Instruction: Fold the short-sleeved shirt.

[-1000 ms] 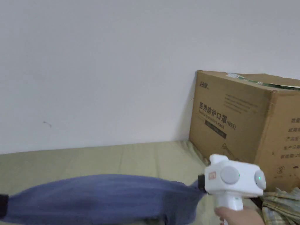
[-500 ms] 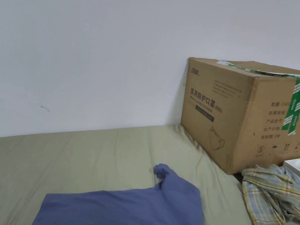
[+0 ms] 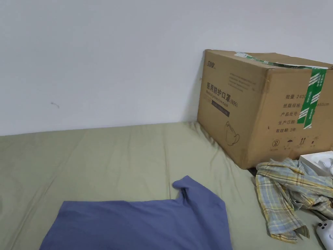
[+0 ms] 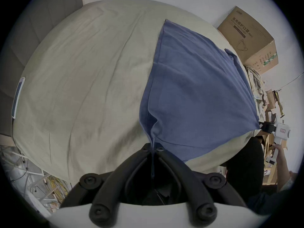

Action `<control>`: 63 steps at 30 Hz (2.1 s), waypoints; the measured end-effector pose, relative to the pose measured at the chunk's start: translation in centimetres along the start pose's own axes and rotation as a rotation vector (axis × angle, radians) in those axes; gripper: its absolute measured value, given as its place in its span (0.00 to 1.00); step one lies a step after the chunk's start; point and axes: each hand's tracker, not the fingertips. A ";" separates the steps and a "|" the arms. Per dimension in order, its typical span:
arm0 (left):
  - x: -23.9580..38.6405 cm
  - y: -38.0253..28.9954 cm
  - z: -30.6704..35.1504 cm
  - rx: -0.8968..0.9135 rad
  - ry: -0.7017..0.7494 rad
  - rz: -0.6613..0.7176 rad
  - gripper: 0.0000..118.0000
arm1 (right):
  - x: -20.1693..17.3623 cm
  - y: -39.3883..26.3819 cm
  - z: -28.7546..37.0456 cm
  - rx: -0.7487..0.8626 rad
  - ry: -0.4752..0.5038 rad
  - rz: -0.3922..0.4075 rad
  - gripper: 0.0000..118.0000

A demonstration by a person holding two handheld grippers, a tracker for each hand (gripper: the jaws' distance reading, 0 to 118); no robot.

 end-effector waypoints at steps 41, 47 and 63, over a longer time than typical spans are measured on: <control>11.3 27.8 -5.8 0.235 -0.013 -0.250 0.21 | -7.2 13.8 4.0 0.416 0.051 0.212 0.00; 8.5 35.5 -13.6 0.162 0.011 -0.113 0.89 | -4.5 14.9 0.7 0.347 0.059 0.107 0.00; 8.4 34.1 -15.1 0.158 0.067 -0.216 0.02 | 1.0 21.2 -4.5 0.247 0.042 -0.076 0.00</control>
